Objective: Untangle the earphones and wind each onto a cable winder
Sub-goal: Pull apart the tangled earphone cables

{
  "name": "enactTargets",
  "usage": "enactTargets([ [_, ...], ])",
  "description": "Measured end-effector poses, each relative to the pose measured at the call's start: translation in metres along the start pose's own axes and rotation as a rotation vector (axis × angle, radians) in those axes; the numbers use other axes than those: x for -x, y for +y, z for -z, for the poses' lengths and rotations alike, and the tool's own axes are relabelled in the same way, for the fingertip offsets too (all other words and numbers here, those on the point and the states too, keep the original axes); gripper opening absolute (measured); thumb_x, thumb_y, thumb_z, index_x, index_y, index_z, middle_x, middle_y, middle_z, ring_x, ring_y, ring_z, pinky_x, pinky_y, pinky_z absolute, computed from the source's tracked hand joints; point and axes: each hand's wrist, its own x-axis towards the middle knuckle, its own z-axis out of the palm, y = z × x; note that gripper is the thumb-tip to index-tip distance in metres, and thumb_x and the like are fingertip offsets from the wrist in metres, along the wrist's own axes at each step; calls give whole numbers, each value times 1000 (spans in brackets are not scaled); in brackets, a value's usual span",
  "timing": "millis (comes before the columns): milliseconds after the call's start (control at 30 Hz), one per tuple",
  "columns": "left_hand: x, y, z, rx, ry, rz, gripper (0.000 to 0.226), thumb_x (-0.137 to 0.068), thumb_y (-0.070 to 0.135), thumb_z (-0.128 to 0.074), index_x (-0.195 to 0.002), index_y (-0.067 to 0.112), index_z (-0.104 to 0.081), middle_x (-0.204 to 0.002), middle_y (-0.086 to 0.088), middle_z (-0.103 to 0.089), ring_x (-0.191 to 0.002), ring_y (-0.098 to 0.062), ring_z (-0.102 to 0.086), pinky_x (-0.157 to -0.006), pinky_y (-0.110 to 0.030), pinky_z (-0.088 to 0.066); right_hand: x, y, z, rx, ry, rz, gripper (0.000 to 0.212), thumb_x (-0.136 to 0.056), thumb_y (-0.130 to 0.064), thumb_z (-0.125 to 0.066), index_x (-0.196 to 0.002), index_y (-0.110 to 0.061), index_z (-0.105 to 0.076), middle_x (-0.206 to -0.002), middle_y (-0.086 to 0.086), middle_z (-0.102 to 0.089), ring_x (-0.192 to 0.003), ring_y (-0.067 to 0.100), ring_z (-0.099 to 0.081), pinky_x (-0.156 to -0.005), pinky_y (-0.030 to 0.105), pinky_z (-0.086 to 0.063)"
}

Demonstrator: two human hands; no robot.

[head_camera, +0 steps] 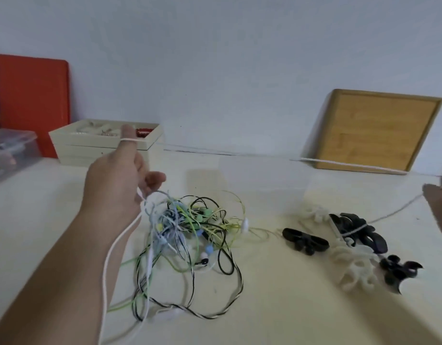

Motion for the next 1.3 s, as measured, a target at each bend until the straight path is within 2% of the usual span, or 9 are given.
enactTargets([
  [233,5,-2,7,-456,-121,-302,37,-93,37,-65,-64,14,-64,-48,7,-59,-63,-27,-63,-82,-37,-53,81,-109,-11,-304,-223,-122,22,-97,-19,-62,-80,-6,-68,-57,10,-63,-46,21,-64,-59,33,-47],
  [367,32,-4,-9,-714,-302,-518,49,-98,38,-56,-60,6,-52,-42,8,-44,-39,-9,-38,-43,-19,-27,74,-110,-7,-65,-139,-9,57,-86,8,-60,-104,-45,-66,-64,4,-72,-55,28,-69,-52,36,-52],
  [500,48,-18,-22,-889,-468,-614,45,-94,45,-56,-59,20,-43,-42,9,-41,-40,-9,-34,-45,-26,-24,68,-133,-2,318,121,377,52,-80,-21,-50,-117,-56,-54,-63,-4,-62,-45,21,-57,-38,38,-48],
  [633,64,-29,-38,-970,-525,-716,33,-94,33,-58,-70,27,-37,-47,8,-38,-47,-11,-37,-49,-31,-28,136,-241,-38,-234,-538,430,29,-83,-44,-72,-111,-40,-70,-86,-26,-74,-74,7,-72,-71,22,-56],
  [700,66,-34,-37,-947,-561,-690,26,-91,22,-56,-80,31,-35,-50,7,-43,-49,-13,-40,-47,-32,-32,149,-260,-62,-165,-863,447,40,-78,-56,-70,-112,-34,-71,-82,-20,-75,-64,4,-69,-60,24,-57],
  [833,64,-35,-33,-912,-588,-603,22,-90,33,-56,-96,38,-36,-57,5,-49,-52,-11,-47,-50,-33,-40,135,-250,-86,-239,-726,394,27,-89,-39,-69,-84,-13,-74,-56,4,-64,-32,7,-33,-33,15,-27],
  [1000,57,-32,-27,-937,-648,-464,26,-77,51,-73,-89,39,-53,-64,8,-58,-53,-5,-50,-49,-15,-34,127,-224,-97,-770,-711,190,28,-87,-20,-68,-60,-11,-66,-49,3,-35,-49,21,-43,-65,31,-52],
  [1167,48,-32,-19,-1225,-706,-429,18,-75,38,-79,-75,34,-62,-72,22,-65,-69,2,-58,-53,-10,-33,84,-200,-80,-1554,-604,-157,44,-93,-26,-47,-49,-18,-52,-69,4,-68,-53,16,-64,-58,31,-59],
  [1300,38,-31,-14,-1283,-616,-470,21,-79,32,-76,-66,34,-59,-78,18,-63,-77,3,-55,-64,-9,-30,63,-170,-69,-1979,-944,-63,37,-95,-18,-46,-70,0,-65,-84,16,-75,-99,27,-73,-98,44,-53],
])
